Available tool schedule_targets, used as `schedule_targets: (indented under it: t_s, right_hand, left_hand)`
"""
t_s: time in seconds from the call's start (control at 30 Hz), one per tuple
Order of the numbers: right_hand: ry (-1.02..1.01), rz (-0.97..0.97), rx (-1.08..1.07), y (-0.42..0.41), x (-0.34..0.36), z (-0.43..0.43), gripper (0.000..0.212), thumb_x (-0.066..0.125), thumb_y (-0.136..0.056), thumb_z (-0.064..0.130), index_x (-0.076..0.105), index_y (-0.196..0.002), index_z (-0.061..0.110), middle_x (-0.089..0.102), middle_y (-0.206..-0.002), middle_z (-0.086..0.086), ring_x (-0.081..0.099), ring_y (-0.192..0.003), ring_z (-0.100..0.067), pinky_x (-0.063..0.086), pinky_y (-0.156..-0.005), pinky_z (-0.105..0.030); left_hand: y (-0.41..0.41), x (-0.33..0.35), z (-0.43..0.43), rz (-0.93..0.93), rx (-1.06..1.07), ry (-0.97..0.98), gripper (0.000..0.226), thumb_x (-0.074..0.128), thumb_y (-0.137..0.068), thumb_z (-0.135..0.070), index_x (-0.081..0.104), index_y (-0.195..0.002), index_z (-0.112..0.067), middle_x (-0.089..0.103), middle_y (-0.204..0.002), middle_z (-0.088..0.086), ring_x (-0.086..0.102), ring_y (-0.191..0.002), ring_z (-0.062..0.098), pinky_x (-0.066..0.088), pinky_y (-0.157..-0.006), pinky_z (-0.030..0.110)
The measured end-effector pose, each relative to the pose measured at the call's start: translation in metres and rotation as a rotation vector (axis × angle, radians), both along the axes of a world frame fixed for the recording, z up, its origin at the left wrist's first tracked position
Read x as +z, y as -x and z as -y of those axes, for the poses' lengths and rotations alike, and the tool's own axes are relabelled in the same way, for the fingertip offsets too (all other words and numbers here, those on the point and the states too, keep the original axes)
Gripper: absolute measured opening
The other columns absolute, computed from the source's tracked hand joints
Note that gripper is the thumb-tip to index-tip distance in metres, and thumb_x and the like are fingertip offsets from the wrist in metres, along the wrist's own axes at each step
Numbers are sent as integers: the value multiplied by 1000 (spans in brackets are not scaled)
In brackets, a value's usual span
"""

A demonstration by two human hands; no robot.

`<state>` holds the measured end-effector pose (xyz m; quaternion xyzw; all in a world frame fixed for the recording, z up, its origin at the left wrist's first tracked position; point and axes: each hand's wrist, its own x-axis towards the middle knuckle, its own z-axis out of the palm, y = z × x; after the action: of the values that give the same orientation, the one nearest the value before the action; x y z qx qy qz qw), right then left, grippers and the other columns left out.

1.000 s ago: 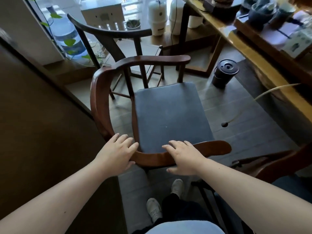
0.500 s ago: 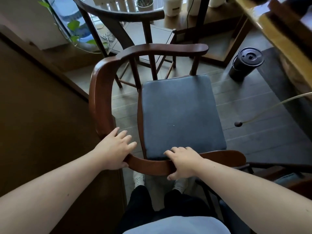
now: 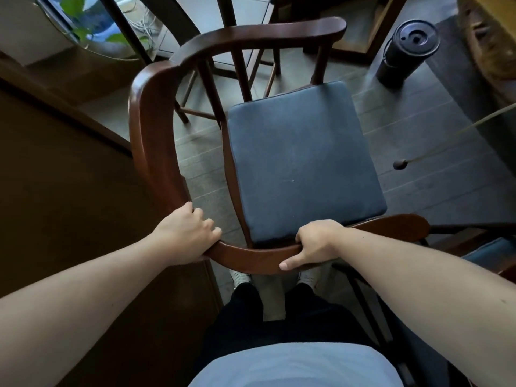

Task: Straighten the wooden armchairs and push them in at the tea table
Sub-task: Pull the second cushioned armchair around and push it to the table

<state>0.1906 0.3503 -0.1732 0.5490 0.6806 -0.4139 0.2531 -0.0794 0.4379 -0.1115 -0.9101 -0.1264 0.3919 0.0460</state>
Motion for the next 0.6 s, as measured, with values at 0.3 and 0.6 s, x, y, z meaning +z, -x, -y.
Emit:
schedule_targets:
  t_s: [0.3, 0.6]
  right_hand:
    - [-12, 22, 51, -59, 7, 22, 90, 46, -55, 97, 63, -100, 21, 67, -97, 0, 61, -94, -27, 45, -73, -34]
    - [12, 37, 76, -115, 11, 35, 83, 50, -56, 95, 62, -93, 21, 59, -77, 8, 56, -79, -22, 42, -65, -32]
  left_hand:
    - [-50, -2, 40, 114, -17, 56, 43, 37, -96, -53, 54, -107, -15, 65, -98, 5, 61, -82, 30, 46, -76, 42]
    - [-107, -3, 72, 94, 90, 8, 28, 44, -97, -41, 53, -103, -15, 64, -97, 5, 59, -83, 30, 44, -75, 40]
